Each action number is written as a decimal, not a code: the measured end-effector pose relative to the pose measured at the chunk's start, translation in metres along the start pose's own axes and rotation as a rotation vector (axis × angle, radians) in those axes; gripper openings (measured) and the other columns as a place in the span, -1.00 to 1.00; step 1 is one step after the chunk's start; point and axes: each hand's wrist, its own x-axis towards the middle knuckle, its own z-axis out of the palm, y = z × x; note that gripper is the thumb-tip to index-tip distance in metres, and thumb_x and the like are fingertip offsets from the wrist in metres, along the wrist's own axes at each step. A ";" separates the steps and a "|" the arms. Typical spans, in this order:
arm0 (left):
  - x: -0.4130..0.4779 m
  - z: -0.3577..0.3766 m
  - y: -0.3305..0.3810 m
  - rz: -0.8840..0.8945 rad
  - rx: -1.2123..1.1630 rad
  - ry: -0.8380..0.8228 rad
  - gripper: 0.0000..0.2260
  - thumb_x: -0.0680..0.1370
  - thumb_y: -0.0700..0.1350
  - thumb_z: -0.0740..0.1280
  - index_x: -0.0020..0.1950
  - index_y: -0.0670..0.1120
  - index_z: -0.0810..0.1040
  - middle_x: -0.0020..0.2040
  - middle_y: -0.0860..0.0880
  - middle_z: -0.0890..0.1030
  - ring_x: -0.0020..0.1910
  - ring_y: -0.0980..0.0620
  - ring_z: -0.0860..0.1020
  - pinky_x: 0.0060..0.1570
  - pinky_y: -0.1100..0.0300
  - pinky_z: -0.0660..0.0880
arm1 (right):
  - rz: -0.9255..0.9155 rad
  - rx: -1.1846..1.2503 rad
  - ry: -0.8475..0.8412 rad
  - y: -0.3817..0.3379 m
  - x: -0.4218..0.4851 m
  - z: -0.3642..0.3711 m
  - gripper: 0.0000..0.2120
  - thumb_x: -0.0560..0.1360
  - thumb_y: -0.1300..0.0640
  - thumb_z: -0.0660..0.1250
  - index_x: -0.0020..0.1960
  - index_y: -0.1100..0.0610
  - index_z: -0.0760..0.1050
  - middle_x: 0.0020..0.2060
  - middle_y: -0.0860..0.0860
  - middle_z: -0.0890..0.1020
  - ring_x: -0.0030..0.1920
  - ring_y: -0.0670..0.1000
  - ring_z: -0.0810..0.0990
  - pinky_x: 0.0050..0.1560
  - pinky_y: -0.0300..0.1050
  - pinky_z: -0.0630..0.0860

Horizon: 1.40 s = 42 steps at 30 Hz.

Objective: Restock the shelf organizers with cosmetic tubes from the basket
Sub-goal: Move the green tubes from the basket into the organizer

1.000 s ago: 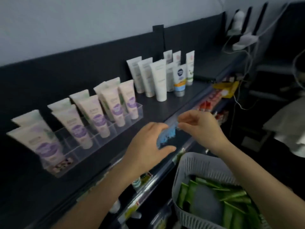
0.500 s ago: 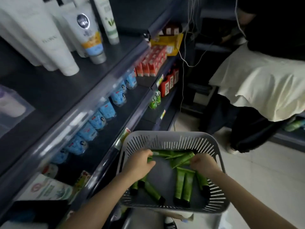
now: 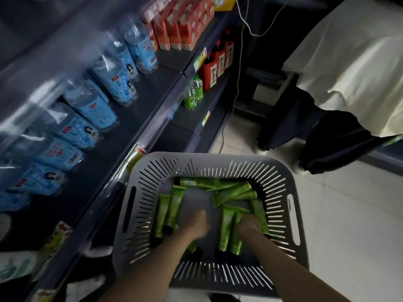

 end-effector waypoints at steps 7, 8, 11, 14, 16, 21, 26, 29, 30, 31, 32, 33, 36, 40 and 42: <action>0.025 0.035 0.007 -0.193 -0.407 -0.085 -0.75 0.52 -0.24 0.29 -0.33 -0.15 0.33 -0.40 -0.17 0.34 -0.46 0.05 0.30 -0.44 0.21 0.18 | 0.165 0.049 -0.035 0.006 0.017 0.012 -0.67 0.55 0.08 0.23 0.20 0.27 0.53 0.18 0.16 0.60 0.24 0.11 0.54 0.08 -0.15 0.47; 0.027 0.035 0.006 -0.223 -0.467 -0.106 -0.75 0.50 -0.23 0.32 -0.32 -0.10 0.32 -0.39 -0.08 0.33 -0.43 0.08 0.30 -0.43 0.22 0.22 | 0.158 0.078 -0.057 0.007 0.020 0.014 -0.65 0.56 0.05 0.21 0.20 0.27 0.53 0.17 0.15 0.60 0.23 0.10 0.55 0.05 -0.16 0.47; 0.020 0.029 0.009 -0.240 -0.562 -0.162 -0.92 0.51 -0.22 0.35 -0.12 -0.12 0.45 -0.19 -0.07 0.49 -0.22 0.05 0.44 -0.20 0.19 0.38 | 0.109 0.183 -0.151 0.007 0.026 0.020 -0.63 0.49 0.00 0.30 0.05 0.30 0.58 -0.03 0.15 0.65 0.03 0.03 0.62 -0.12 -0.15 0.47; 0.014 0.024 0.005 -0.246 -0.610 -0.178 -0.73 0.54 -0.21 0.32 0.23 -0.14 0.44 0.19 -0.12 0.53 0.08 -0.01 0.47 0.04 0.08 0.46 | 0.077 0.391 -0.162 0.006 0.018 0.020 -0.86 0.43 0.12 0.36 -0.24 0.19 0.53 -0.21 0.18 0.62 -0.17 0.06 0.62 -0.17 0.01 0.63; 0.008 0.013 0.003 -0.214 -0.594 -0.144 -0.73 0.56 -0.18 0.30 0.25 -0.11 0.43 0.24 -0.11 0.52 0.14 -0.04 0.49 0.09 0.06 0.49 | 0.079 0.532 -0.206 0.000 0.008 0.014 -0.95 0.47 0.24 0.29 -0.13 0.15 0.53 -0.18 0.20 0.62 -0.26 0.08 0.62 -0.37 -0.11 0.59; -0.020 -0.024 0.000 -0.144 -0.637 -0.040 -0.73 0.54 -0.13 0.27 0.23 -0.06 0.45 0.19 -0.07 0.53 0.15 -0.07 0.49 0.07 0.05 0.49 | -0.041 0.645 -0.269 -0.023 -0.004 0.002 -0.83 0.42 0.30 0.30 -0.02 0.29 0.58 -0.20 0.23 0.63 -0.27 0.11 0.60 -0.19 -0.04 0.55; -0.078 -0.065 -0.005 -0.048 -0.692 0.034 -0.82 0.52 -0.12 0.33 0.12 0.00 0.52 0.09 0.00 0.61 0.10 0.00 0.55 0.12 0.06 0.49 | -0.174 0.790 -0.447 -0.058 -0.058 -0.024 -0.86 0.40 0.30 0.35 -0.06 0.18 0.60 -0.12 0.17 0.66 -0.11 0.14 0.61 -0.03 0.02 0.55; -0.122 -0.100 -0.007 0.046 -0.711 0.086 -0.88 0.53 -0.16 0.35 0.05 0.01 0.53 0.08 -0.02 0.62 0.12 0.01 0.57 0.17 0.06 0.49 | -0.323 0.779 -0.545 -0.079 -0.097 -0.052 -0.86 0.49 0.23 0.34 0.03 0.13 0.59 -0.08 0.10 0.67 -0.05 0.10 0.63 0.13 0.07 0.52; -0.138 -0.113 -0.007 0.083 -0.712 0.118 -0.86 0.52 -0.17 0.36 0.05 -0.02 0.53 0.09 -0.04 0.63 0.11 0.00 0.58 0.18 0.04 0.50 | -0.381 0.757 -0.580 -0.088 -0.111 -0.063 -0.81 0.49 0.22 0.34 0.10 0.16 0.57 -0.05 0.10 0.67 -0.02 0.10 0.63 0.16 0.10 0.52; -0.154 -0.125 -0.007 0.118 -0.703 0.157 -0.84 0.51 -0.19 0.37 0.07 -0.05 0.54 0.09 -0.07 0.63 0.11 -0.02 0.59 0.18 0.02 0.51 | -0.451 0.730 -0.612 -0.098 -0.127 -0.075 -0.76 0.49 0.22 0.34 0.16 0.19 0.54 -0.03 0.11 0.67 0.01 0.10 0.64 0.16 0.11 0.53; -0.170 -0.138 -0.006 0.161 -0.690 0.197 -0.82 0.50 -0.20 0.38 0.09 -0.09 0.55 0.09 -0.11 0.64 0.10 -0.03 0.60 0.15 0.02 0.53 | -0.522 0.695 -0.636 -0.109 -0.143 -0.087 -0.75 0.50 0.23 0.33 0.18 0.20 0.53 -0.04 0.10 0.68 -0.01 0.08 0.65 0.12 0.10 0.55; -0.187 -0.150 -0.005 0.206 -0.673 0.238 -0.81 0.49 -0.22 0.38 0.10 -0.11 0.55 0.07 -0.12 0.64 0.07 -0.03 0.61 0.09 0.06 0.56 | -0.591 0.664 -0.646 -0.121 -0.160 -0.099 -0.76 0.50 0.26 0.32 0.16 0.21 0.53 -0.10 0.08 0.69 -0.07 0.04 0.67 0.07 0.08 0.57; -0.242 -0.180 -0.001 0.350 -0.642 0.384 -0.85 0.49 -0.27 0.37 0.02 -0.09 0.57 -0.07 -0.05 0.65 -0.11 0.06 0.62 -0.14 0.21 0.55 | -0.788 0.566 -0.599 -0.154 -0.215 -0.130 -0.73 0.44 0.28 0.39 0.13 0.23 0.54 -0.05 0.16 0.67 -0.05 0.10 0.66 -0.01 0.08 0.59; -0.316 -0.209 -0.011 0.469 -0.638 0.571 -0.81 0.45 -0.27 0.40 0.01 -0.04 0.57 -0.10 -0.03 0.63 -0.14 0.09 0.58 -0.10 0.17 0.56 | -0.991 0.491 -0.565 -0.194 -0.285 -0.143 -0.65 0.40 0.29 0.40 0.18 0.23 0.53 0.08 0.26 0.63 0.09 0.27 0.62 0.08 0.18 0.56; -0.350 -0.221 -0.021 0.527 -0.618 0.682 -0.78 0.37 -0.19 0.44 -0.01 -0.03 0.59 -0.09 -0.02 0.65 -0.10 0.05 0.60 -0.01 0.06 0.56 | -1.080 0.483 -0.543 -0.212 -0.319 -0.143 -0.69 0.43 0.33 0.38 0.17 0.22 0.54 0.07 0.23 0.64 0.08 0.23 0.63 0.07 0.15 0.57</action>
